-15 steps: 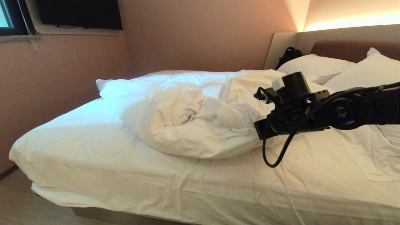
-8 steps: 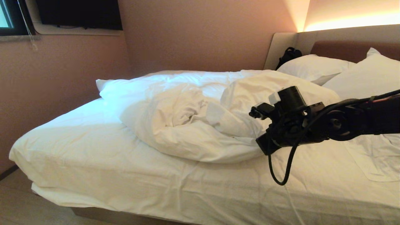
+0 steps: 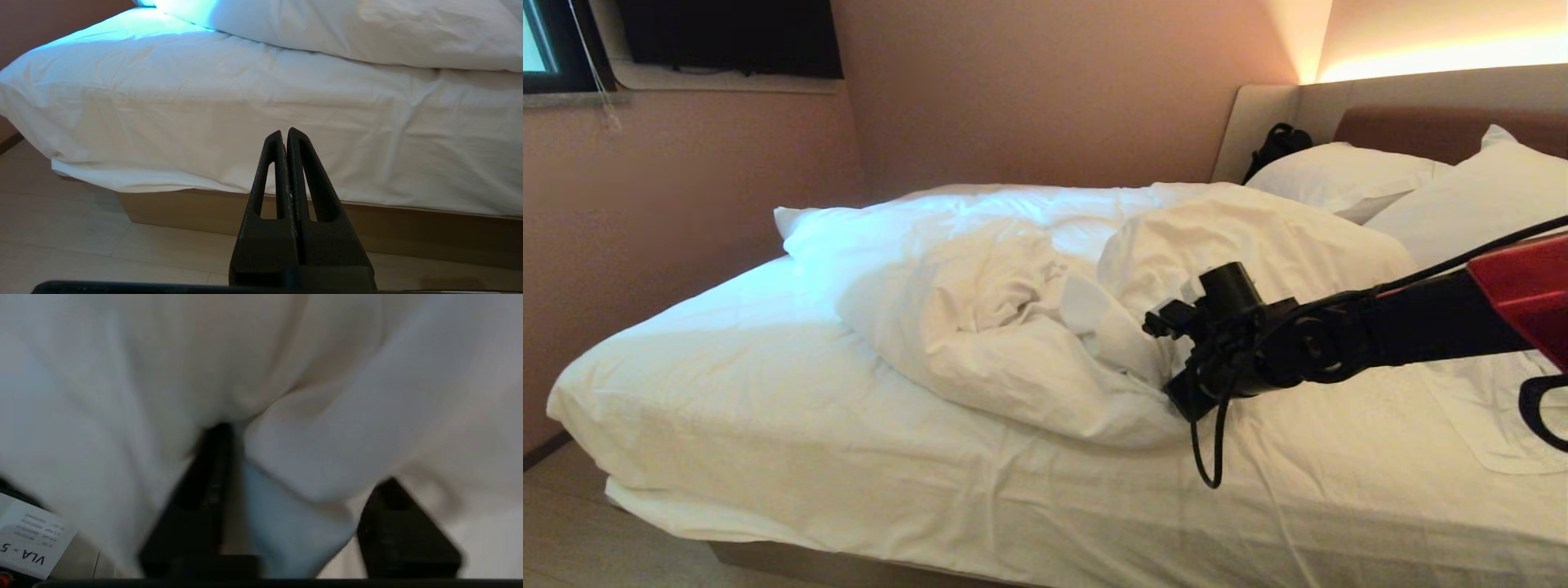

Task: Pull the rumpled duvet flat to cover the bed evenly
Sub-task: Flatten the corners of the folded blanket

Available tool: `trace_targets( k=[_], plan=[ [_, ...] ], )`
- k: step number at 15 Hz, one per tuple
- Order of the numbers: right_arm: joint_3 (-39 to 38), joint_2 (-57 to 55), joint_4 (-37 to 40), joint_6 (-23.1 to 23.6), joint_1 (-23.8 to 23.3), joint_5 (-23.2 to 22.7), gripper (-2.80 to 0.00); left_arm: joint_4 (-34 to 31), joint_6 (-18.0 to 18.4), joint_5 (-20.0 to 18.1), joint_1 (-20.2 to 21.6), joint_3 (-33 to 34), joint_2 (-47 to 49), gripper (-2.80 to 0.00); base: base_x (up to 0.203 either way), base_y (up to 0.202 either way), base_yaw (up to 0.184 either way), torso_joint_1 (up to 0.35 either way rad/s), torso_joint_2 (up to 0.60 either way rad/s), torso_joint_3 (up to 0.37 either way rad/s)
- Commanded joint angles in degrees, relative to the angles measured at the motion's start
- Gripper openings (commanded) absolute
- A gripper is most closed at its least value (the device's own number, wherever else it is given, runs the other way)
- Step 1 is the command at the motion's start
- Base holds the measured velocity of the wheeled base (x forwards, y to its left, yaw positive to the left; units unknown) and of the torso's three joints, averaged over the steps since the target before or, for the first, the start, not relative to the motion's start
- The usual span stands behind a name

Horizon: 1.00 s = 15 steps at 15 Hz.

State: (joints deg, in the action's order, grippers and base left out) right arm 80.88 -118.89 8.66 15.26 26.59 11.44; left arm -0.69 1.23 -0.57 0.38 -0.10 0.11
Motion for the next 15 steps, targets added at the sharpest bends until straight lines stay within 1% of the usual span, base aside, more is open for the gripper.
trace_targets(
  k=[1, 4, 10, 11, 13, 15],
  plan=[
    [0.0, -0.5, 0.1, -0.1, 0.0, 0.5, 0.0, 0.0, 0.0, 0.0, 0.1, 0.0, 0.0, -2.8, 0.0, 0.0, 0.0, 0.0, 0.0, 0.0],
    [-2.2, 6.0, 0.2, 0.0, 0.0, 0.8, 0.0, 0.0, 0.0, 0.0, 0.0, 0.0, 0.0, -2.8, 0.0, 0.0, 0.0, 0.0, 0.0, 0.0],
    [-10.6, 24.1, -0.2, 1.5, 0.0, 0.8, 0.0, 0.0, 0.0, 0.0, 0.0, 0.0, 0.0, -2.8, 0.0, 0.0, 0.0, 0.0, 0.0, 0.0],
    [-11.5, 25.3, -0.3, 1.7, 0.0, 0.6, -2.8, 0.0, 0.0, 0.0, 0.0, 0.0, 0.0, -2.8, 0.0, 0.0, 0.0, 0.0, 0.0, 0.0],
    [-10.5, 23.9, -1.6, 1.1, 0.0, 0.4, -2.8, 0.0, 0.0, 0.0, 0.0, 0.0, 0.0, -2.8, 0.0, 0.0, 0.0, 0.0, 0.0, 0.0],
    [-9.8, 19.9, -9.8, 0.1, 0.0, 0.1, -2.8, 0.0, 0.0, 0.0, 0.1, 0.0, 0.0, -2.8, 0.0, 0.0, 0.0, 0.0, 0.0, 0.0]
  ],
)
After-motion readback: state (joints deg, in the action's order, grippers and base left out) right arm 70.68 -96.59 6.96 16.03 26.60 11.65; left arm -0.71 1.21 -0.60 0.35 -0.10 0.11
